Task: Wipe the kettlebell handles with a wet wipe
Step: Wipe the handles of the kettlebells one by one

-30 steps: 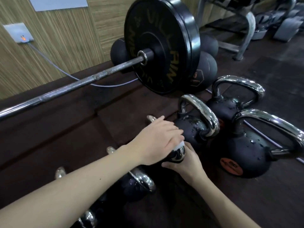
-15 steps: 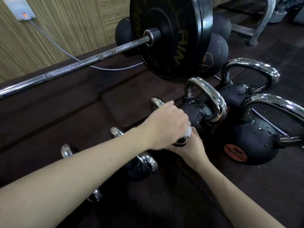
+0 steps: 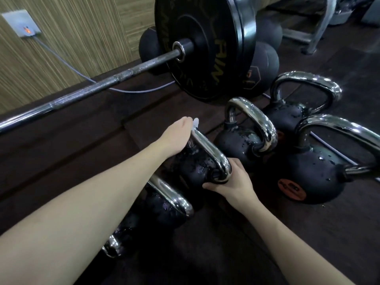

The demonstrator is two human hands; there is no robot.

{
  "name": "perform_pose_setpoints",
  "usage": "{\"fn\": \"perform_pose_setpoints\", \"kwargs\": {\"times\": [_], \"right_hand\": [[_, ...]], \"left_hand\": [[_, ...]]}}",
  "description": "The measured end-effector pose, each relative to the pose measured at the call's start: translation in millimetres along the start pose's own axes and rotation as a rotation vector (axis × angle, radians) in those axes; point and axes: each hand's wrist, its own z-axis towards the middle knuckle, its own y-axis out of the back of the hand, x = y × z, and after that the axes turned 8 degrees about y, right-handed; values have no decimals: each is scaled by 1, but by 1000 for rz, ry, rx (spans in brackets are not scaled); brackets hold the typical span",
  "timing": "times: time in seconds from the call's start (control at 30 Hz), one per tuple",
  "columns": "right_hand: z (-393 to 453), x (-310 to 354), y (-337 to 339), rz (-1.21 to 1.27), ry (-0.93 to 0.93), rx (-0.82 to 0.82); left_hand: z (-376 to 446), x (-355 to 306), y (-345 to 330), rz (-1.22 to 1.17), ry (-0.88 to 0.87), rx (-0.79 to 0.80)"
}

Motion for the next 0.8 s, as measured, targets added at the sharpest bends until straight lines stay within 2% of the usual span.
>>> {"fn": "perform_pose_setpoints", "kwargs": {"times": [0.07, 0.17, 0.23, 0.3, 0.37, 0.4, 0.5, 0.53, 0.57, 0.6, 0.67, 0.73, 0.8], "right_hand": [[1, -1, -2, -9, -15, 1], [5, -4, -7, -67, -56, 11], [5, -2, -8, -188, 5, 87], [5, -1, -7, -196, 31, 104], [4, 2, -2, -86, -32, 37], [4, 2, 0, -56, -34, 17], [0, 2, 1, -19, 1, 12], [-1, 2, 2, -12, 9, 5], [0, 2, 2, -4, 9, 1], [0, 2, 2, -2, 1, 1], [1, -1, 1, -31, -28, 11], [2, 1, 0, -95, -14, 28], [0, 5, -2, -150, 70, 25]], "left_hand": [[-5, -9, 0, -26, -97, -88], [-36, -40, -3, 116, -348, -105], [-56, -56, -16, 169, -505, -49], [-55, -55, -13, 188, -549, -58], [-38, -39, -4, 150, -462, -92], [-28, -30, 4, 97, -348, -64], [-8, -6, 11, -258, -41, 62], [-6, -2, 10, -390, 23, 106], [-5, -3, 11, -392, 44, 113], [-5, -7, 14, -333, 62, 110], [-9, -25, 12, -48, -44, 63], [-30, -52, 5, 198, -222, -35], [-58, -70, -10, 240, -418, -41]]}}
